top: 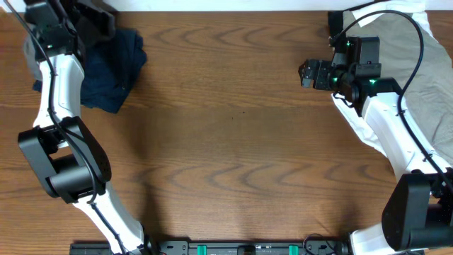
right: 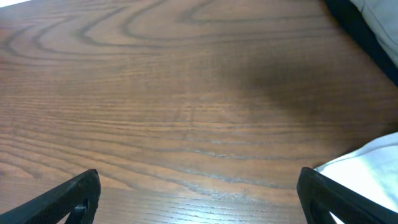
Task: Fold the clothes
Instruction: 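Lower the shorts onto the navy garment with the left gripper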
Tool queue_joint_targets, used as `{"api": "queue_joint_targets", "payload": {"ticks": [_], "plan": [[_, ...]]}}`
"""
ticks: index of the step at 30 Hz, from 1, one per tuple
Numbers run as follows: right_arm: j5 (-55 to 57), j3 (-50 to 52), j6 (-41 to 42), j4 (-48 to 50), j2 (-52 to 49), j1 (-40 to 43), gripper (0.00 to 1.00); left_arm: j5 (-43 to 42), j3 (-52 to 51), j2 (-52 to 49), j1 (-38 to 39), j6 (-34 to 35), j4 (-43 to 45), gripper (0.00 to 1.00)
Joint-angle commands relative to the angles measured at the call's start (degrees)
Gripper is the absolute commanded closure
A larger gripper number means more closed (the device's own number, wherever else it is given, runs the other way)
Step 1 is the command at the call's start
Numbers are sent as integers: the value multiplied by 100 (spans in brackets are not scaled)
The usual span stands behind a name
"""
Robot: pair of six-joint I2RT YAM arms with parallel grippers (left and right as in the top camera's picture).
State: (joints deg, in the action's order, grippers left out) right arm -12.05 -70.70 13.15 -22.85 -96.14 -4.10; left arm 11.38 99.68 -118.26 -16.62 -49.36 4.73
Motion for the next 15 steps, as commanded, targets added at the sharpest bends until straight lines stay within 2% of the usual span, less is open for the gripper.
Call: {"api": "queue_joint_targets", "payload": {"ticks": [1,5,8,10,13,15], "plan": [[-42,11,-55,15,2,-59,1,-42,186,66,87,101,-448,94],[-42,11,-55,11,2,-66,2,-103,181,37,96,105,-1528,94],[-42,11,-55,39,2,-92,1,-595,181,-42,96,105,-2031,93],[-42,11,-55,96,2,-118,1,-990,181,-107,103,111,-2216,83],[-46,11,-35,144,2,-181,1,-1495,181,-168,133,428,-2455,55],[-44,11,-35,136,2,-232,2,-1882,179,-177,173,664,-2671,46]]}}
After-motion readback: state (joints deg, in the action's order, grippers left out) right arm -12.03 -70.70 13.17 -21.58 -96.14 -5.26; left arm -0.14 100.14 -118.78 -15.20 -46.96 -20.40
